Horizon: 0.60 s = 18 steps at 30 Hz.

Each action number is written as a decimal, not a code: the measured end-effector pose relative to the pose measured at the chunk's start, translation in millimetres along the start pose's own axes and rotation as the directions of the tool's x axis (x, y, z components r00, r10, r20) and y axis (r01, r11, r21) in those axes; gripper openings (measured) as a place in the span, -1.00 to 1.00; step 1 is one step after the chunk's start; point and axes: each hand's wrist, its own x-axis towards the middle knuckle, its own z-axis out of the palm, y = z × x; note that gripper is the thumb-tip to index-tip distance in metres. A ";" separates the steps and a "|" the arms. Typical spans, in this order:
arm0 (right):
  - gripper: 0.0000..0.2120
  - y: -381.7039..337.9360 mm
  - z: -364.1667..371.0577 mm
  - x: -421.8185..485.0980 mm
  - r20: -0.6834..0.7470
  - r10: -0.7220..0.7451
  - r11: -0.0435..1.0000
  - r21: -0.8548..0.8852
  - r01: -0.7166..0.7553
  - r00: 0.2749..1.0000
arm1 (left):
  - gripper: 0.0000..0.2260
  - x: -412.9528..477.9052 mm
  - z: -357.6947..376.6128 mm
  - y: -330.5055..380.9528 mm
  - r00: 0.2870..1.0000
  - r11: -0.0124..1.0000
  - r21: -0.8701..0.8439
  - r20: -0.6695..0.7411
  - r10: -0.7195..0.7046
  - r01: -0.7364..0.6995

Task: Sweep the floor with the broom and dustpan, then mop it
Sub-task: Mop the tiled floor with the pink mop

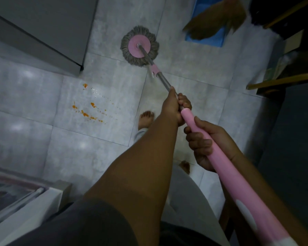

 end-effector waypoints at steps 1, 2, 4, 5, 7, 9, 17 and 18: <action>-0.74 -9.5 10.3 13.2 0.003 0.002 1.000 -0.006 -0.002 1.000 | -0.57 7.5 4.0 17.5 1.000 1.000 -0.007 0.003 0.011 -0.011; -0.75 -17.6 19.2 21.7 0.004 0.001 1.000 -0.014 -0.001 1.000 | -0.57 13.0 8.2 30.6 1.000 1.000 -0.015 0.010 0.021 -0.021; -0.74 -37.8 41.1 43.8 0.019 0.001 0.999 -0.039 0.000 1.000 | -0.56 25.0 19.1 64.9 0.999 0.999 0.003 0.023 0.033 -0.033; -0.74 -49.1 53.0 56.5 0.025 0.001 0.999 -0.047 0.000 1.000 | -0.55 32.1 25.5 83.5 0.999 0.999 0.016 0.024 0.045 -0.045; -0.74 -72.1 78.4 82.1 0.035 0.004 0.999 -0.052 -0.002 0.999 | -0.55 46.6 37.3 121.7 0.998 0.998 0.018 0.021 0.058 -0.058; -0.75 -95.0 102.8 107.2 0.058 0.002 0.999 -0.053 0.002 0.998 | -0.55 60.9 50.5 160.3 0.998 0.998 0.009 0.027 0.055 -0.055; -0.76 -165.1 172.9 189.5 0.162 -0.043 0.996 -0.065 0.054 0.986 | -0.53 109.3 88.7 278.1 0.997 0.998 -0.035 0.061 0.050 -0.048; -0.76 -168.5 176.0 194.7 0.166 -0.047 0.996 -0.061 0.058 0.985 | -0.53 112.1 90.9 284.4 0.996 0.997 -0.057 0.065 0.054 -0.050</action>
